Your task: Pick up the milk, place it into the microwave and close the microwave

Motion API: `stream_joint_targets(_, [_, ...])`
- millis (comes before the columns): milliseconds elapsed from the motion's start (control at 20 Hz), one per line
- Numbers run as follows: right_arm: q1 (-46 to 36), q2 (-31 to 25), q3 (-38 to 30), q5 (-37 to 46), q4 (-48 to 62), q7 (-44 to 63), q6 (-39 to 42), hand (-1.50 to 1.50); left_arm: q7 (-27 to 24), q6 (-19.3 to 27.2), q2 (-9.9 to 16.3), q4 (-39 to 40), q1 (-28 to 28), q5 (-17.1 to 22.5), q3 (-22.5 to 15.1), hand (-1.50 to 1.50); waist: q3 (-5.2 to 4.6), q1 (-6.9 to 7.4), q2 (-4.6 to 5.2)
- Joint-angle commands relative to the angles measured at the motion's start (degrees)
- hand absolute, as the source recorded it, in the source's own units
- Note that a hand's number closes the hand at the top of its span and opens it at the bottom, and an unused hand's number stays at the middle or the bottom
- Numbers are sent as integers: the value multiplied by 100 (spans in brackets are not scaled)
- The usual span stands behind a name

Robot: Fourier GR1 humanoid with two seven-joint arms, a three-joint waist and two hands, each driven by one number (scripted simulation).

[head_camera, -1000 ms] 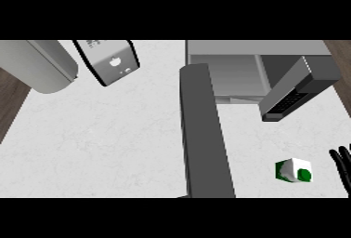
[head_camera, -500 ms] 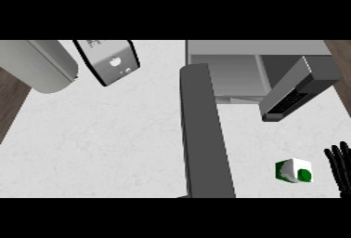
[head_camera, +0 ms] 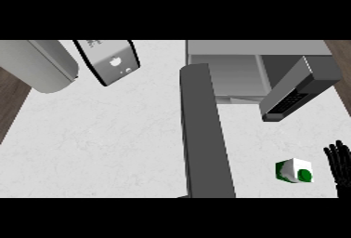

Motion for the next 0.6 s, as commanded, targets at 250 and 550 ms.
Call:
stream_joint_targets(250, [-742,-551,-353,137,2234,-1320,318,-150,47,-187,-196,11,-68,-90,133,-150,0,3,2])
stream_joint_targets(550, [-1071,-417,-110,724,3398,-2199,-134,-150,-29,-459,-140,113,-27,166,435,-150,1,16,3])
